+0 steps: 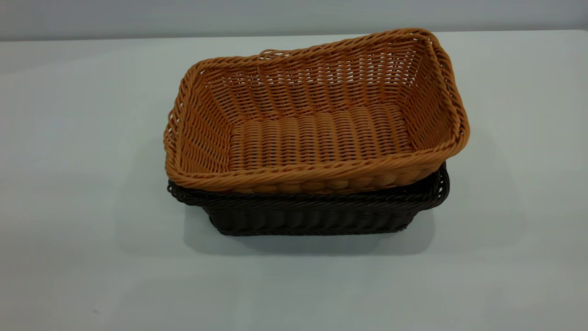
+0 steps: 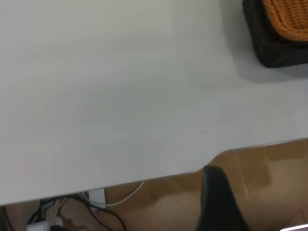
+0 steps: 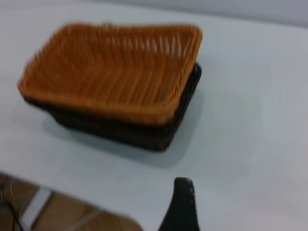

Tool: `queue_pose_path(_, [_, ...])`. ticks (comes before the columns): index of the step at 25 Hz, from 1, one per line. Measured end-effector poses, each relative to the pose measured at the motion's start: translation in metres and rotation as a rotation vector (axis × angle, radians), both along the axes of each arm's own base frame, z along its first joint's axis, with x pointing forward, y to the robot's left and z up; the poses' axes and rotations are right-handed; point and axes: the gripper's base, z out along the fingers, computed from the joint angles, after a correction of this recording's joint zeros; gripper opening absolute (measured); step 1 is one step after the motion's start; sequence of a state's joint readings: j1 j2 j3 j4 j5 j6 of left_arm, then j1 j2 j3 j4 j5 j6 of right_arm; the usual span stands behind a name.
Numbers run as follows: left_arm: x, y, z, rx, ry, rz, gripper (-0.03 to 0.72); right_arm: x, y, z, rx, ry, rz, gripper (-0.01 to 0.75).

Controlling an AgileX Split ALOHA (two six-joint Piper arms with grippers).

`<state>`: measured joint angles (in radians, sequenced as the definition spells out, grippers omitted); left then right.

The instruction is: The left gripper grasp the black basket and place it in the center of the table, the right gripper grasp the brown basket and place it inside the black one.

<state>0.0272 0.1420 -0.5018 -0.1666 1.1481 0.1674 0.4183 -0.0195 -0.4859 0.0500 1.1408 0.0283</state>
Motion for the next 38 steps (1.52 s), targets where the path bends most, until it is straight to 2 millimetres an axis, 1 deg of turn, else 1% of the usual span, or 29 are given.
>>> queue_pose_path(2, [0.001, -0.002, -0.002, -0.006, -0.007, -0.03, 0.393, 0.001, 0.002, -0.004, -0.018, 0.008, 0.032, 0.57])
queue_pose_path(8, [0.002, -0.004, -0.002, -0.008, -0.012, -0.053, 0.393, -0.002, 0.008, -0.004, -0.026, -0.006, 0.126, 0.556])
queue_pose_path(23, [0.0, -0.004, -0.002, -0.005, -0.03, -0.055, 0.393, -0.003, 0.009, -0.004, -0.024, -0.007, 0.133, 0.495])
queue_pose_path(25, [-0.004, -0.004, -0.002, -0.003, -0.057, -0.055, 0.393, -0.002, 0.009, -0.004, -0.024, -0.006, 0.097, 0.484])
queue_pose_path(33, [-0.021, -0.003, -0.003, -0.003, -0.174, -0.112, 0.393, 0.001, 0.013, -0.004, -0.027, -0.003, -0.231, 0.43])
queue_pose_path(35, [-0.022, -0.003, -0.003, -0.005, -0.173, -0.127, 0.393, 0.002, 0.014, -0.004, -0.027, -0.003, -0.282, 0.416])
queue_pose_path(38, [-0.022, -0.003, -0.003, -0.006, -0.173, -0.146, 0.393, 0.002, 0.014, -0.004, -0.027, -0.002, -0.306, 0.395])
